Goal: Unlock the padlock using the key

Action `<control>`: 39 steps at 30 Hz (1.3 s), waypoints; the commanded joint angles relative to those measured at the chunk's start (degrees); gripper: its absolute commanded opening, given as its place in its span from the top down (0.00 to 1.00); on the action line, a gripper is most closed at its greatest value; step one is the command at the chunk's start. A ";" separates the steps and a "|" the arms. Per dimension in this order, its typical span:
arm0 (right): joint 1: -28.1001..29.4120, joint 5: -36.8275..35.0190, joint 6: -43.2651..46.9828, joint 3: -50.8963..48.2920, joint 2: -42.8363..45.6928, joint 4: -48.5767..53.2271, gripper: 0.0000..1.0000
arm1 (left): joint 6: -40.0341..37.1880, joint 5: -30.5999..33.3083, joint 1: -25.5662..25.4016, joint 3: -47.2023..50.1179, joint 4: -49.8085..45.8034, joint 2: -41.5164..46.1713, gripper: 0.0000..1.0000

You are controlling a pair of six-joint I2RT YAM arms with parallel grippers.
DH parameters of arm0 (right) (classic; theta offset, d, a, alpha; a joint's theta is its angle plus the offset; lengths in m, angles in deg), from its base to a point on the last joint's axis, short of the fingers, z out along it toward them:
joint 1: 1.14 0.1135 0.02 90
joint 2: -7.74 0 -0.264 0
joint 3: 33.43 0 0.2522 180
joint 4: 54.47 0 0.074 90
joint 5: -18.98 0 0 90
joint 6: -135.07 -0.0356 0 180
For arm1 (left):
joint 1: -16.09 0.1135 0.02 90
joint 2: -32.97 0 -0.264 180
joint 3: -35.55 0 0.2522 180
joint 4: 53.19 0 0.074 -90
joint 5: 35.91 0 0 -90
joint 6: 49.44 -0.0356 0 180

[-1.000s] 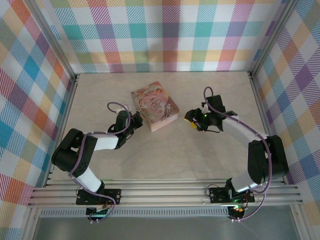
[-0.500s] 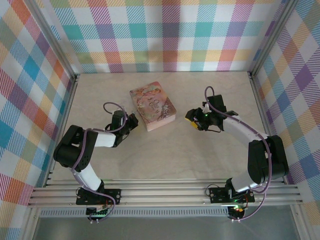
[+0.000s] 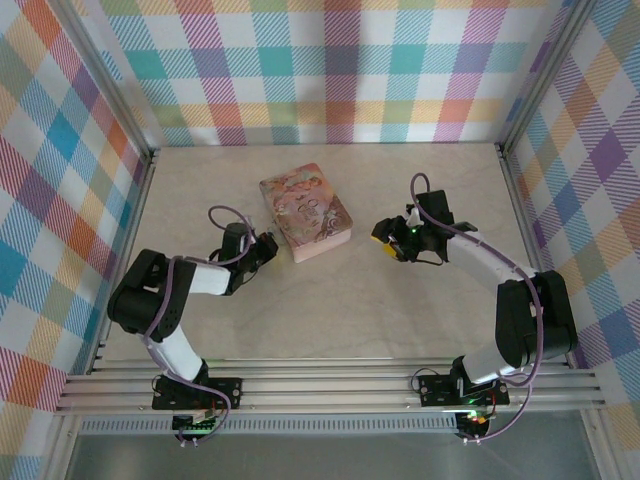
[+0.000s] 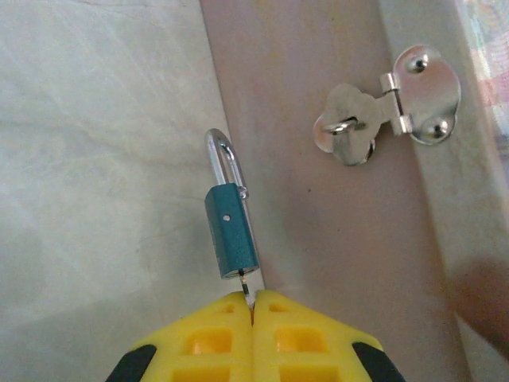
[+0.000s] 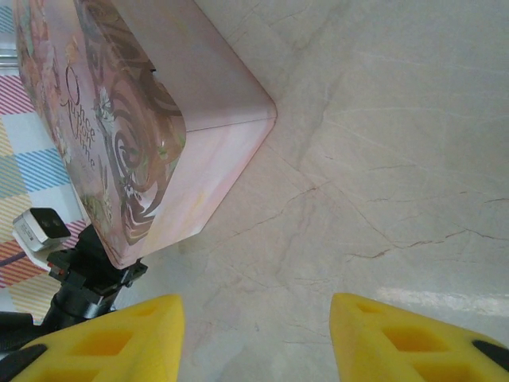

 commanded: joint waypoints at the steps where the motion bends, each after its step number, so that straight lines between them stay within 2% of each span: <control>1: -0.65 -0.15 1.12 -0.37 1.86 1.26 0.48 | -2.64 -1.21 0.69 1.53 -5.01 6.30 1.00; 12: -0.91 -1.15 1.95 -0.31 4.89 3.16 0.48 | -9.01 -2.76 0.47 2.16 -22.74 27.49 1.00; 17: -0.91 -2.40 2.51 -0.32 6.58 4.47 0.47 | -10.78 -4.78 -2.20 -0.26 -25.86 30.87 1.00; 23: -1.86 -3.87 4.12 -1.34 8.12 6.33 0.47 | -13.30 -4.88 -11.70 -5.70 -26.13 25.45 1.00; 30: -5.56 -3.00 4.45 -5.65 9.36 6.40 0.47 | -13.31 -5.70 -22.60 -14.33 -20.02 11.92 1.00; 35: -7.39 -2.83 5.64 -7.85 9.51 7.05 0.46 | -12.63 -9.00 -26.65 -21.57 -15.65 -0.31 1.00; 39: -7.89 -2.94 5.67 -9.83 9.71 6.63 0.46 | -13.32 -11.95 -29.46 -30.39 -16.20 -10.02 1.00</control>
